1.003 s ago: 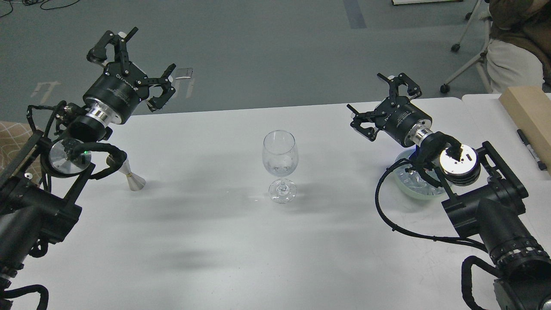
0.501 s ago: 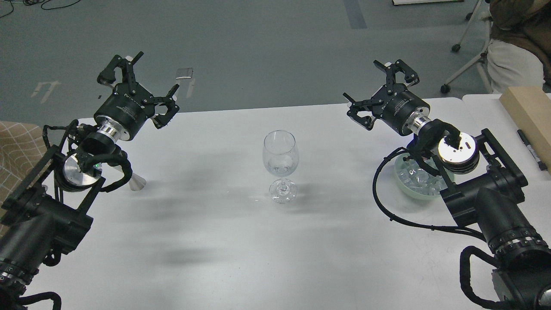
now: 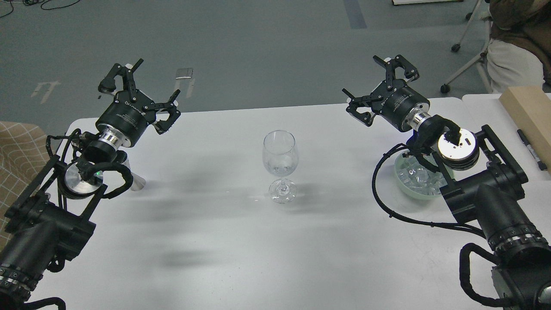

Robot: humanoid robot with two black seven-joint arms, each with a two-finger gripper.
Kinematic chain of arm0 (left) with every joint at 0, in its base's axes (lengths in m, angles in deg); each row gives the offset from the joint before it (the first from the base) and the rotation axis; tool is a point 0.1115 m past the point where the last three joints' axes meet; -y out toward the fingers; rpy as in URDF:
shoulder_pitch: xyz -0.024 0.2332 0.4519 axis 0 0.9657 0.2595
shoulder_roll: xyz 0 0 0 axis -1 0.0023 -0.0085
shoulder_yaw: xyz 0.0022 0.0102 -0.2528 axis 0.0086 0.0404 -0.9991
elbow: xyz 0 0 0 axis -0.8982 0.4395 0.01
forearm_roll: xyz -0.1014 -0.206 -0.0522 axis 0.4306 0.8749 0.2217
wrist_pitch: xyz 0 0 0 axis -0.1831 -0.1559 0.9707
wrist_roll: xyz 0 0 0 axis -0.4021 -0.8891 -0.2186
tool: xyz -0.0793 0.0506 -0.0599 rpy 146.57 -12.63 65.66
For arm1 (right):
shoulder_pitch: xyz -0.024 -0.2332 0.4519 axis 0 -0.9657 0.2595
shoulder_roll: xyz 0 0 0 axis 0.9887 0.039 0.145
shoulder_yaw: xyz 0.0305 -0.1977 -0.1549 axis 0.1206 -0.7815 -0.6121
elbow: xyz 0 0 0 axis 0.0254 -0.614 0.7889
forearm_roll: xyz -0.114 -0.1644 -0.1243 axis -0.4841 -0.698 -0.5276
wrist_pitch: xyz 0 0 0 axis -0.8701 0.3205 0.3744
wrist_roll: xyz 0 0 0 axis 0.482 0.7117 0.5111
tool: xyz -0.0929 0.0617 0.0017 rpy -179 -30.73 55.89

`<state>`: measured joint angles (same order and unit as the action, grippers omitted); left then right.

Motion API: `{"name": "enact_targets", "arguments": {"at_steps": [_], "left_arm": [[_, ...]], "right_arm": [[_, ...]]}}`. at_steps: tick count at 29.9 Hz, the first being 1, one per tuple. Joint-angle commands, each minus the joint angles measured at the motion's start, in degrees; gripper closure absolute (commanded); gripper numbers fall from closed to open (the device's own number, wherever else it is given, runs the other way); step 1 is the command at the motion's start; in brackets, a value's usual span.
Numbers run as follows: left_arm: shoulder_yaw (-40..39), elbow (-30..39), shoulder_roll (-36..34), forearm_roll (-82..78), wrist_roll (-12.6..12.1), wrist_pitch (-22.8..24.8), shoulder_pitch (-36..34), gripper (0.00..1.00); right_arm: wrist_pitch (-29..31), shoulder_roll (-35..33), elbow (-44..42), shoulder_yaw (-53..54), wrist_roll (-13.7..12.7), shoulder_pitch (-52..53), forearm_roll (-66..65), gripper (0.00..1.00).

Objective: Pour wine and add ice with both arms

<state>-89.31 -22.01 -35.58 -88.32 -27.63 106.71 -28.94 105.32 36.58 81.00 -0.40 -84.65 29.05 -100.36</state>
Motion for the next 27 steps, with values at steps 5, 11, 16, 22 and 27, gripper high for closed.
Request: {"name": "enact_targets", "arguments": {"at_steps": [5, 11, 16, 22, 27], "left_arm": [[-0.1, 0.0, 0.0, 0.0, 0.0, -0.1, 0.0, 0.02], [0.0, 0.0, 0.0, 0.0, 0.0, -0.1, 0.0, 0.02], [0.0, 0.0, 0.1, 0.0, 0.0, -0.1, 0.0, 0.02], [0.0, 0.0, 0.7, -0.1, -0.1, -0.1, -0.1, 0.02], [0.0, 0.0, 0.9, -0.1, 0.0, -0.1, -0.1, 0.02]], "right_arm": [[0.1, 0.0, 0.2, -2.4, -0.1, 1.1, 0.0, 0.00], [0.1, -0.7, 0.2, -5.1, -0.1, 2.0, 0.0, 0.00], [0.7, -2.9, 0.2, -9.1, -0.1, 2.6, 0.0, 0.00], [0.6, -7.1, 0.2, -14.2, -0.2, 3.4, -0.1, 0.00], [0.6, -11.7, 0.1, -20.0, -0.1, 5.6, -0.2, 0.00]]}}
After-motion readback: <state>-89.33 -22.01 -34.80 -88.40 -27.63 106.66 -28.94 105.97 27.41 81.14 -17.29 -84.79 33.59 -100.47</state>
